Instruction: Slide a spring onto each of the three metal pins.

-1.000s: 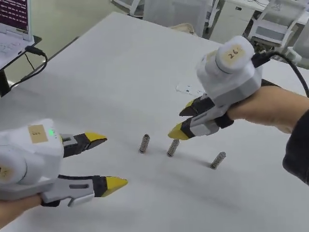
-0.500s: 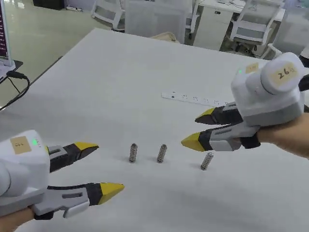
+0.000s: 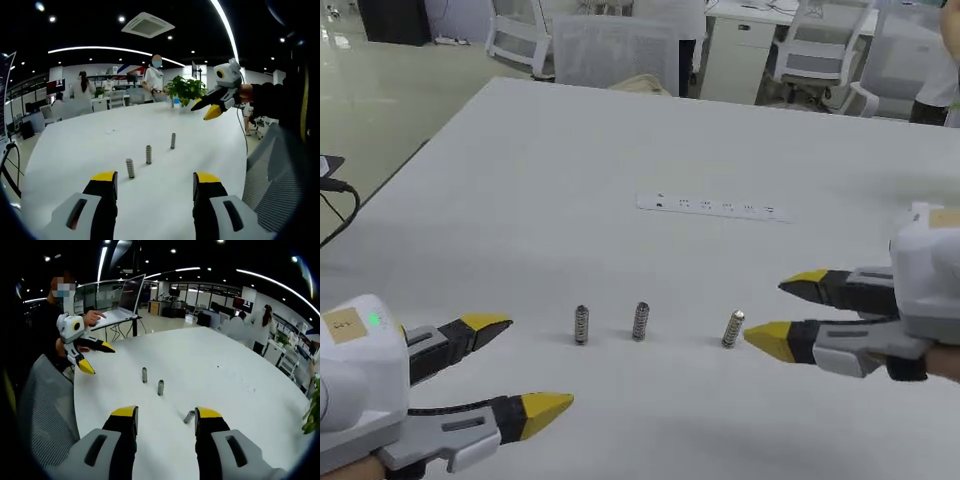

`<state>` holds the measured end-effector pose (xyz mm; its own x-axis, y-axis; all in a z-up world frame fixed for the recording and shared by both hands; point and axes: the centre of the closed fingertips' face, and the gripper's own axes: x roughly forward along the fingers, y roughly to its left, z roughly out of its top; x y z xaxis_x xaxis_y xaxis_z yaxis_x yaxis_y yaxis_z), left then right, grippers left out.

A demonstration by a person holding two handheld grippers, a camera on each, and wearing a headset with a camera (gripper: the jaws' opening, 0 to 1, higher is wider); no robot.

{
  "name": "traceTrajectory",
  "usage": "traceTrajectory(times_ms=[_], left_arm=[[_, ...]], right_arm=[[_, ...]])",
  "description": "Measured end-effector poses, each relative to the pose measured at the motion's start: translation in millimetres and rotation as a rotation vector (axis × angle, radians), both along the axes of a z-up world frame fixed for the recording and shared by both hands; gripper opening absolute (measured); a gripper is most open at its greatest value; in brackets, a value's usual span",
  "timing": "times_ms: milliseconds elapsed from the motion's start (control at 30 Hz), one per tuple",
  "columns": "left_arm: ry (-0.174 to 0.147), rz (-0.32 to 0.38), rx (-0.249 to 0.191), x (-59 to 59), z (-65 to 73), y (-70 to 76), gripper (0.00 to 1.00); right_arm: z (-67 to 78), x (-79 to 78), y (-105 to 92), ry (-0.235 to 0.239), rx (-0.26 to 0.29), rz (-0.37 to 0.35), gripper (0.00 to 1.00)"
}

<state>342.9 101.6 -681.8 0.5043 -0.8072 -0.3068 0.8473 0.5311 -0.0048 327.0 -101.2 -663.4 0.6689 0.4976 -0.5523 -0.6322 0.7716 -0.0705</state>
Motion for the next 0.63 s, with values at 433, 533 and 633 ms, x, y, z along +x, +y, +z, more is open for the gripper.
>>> traceTrajectory(times_ms=[433,533,633], left_arm=[[0.024,0.012,0.012,-6.0,-9.5,-0.2,0.63],[0.032,0.015,0.015,-6.0,-12.1,0.6,0.66],[0.047,0.018,0.021,-6.4,-15.3,1.2,0.7]], right_arm=[[-26.5,-25.2,-16.9,0.0,0.056,-0.099,0.66],[-29.5,-27.8,-15.8,-0.001,0.062,-0.108,0.7],[-32.9,-29.8,-15.0,0.005,0.052,-0.11,0.74]])
